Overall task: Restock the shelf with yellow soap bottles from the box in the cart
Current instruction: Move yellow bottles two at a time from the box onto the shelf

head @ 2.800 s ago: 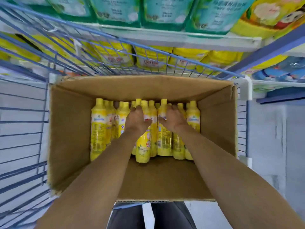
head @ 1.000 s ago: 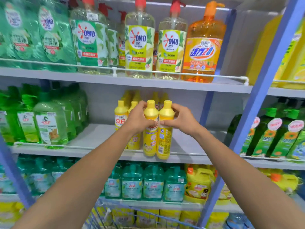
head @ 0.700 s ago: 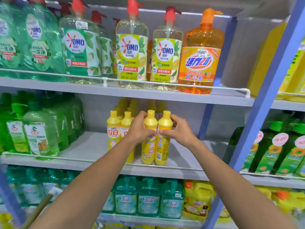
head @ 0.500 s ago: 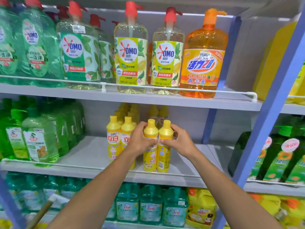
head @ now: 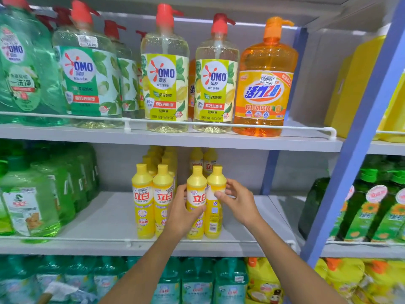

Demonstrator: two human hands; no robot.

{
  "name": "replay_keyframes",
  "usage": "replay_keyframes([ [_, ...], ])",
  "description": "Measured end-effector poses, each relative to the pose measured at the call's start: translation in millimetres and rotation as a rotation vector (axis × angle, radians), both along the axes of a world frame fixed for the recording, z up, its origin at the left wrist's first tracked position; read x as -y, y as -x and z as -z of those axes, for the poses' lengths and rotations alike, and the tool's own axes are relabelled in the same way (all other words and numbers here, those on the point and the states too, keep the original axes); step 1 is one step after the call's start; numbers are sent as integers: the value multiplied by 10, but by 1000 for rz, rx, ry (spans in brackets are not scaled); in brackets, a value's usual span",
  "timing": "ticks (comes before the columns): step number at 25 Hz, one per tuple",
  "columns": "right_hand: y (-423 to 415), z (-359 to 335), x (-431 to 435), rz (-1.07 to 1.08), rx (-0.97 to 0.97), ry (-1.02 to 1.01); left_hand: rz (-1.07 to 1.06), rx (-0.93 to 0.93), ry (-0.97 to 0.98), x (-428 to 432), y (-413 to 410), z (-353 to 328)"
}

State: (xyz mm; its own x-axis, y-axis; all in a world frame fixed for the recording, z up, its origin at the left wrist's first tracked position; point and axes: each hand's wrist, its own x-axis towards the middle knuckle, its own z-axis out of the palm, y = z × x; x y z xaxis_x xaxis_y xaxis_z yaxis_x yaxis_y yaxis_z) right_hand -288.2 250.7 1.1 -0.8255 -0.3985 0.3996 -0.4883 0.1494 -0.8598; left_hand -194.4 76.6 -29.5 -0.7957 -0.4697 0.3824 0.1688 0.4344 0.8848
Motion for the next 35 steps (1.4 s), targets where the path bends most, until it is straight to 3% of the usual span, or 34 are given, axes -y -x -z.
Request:
replay_keyframes([
  [4, -6, 6, -91, -210, 30, -95, 23, 1, -34, 57, 5, 30],
  [8, -135, 93, 88, -53, 66, 35, 62, -1, -31, 77, 2, 62],
  [18, -38, 171, -12, -148, 127, 55, -28, 45, -8, -8, -40, 284],
  [24, -189, 675, 134, 185, 55, -180, -73, 40, 66, -46, -32, 441],
  [30, -66, 714, 170, 87, 149, -156, -100, 36, 75, -69, 83, 496],
  [35, 29, 899, 278, 155, 139, -246, -153, 154, -16, -103, 224, 525],
])
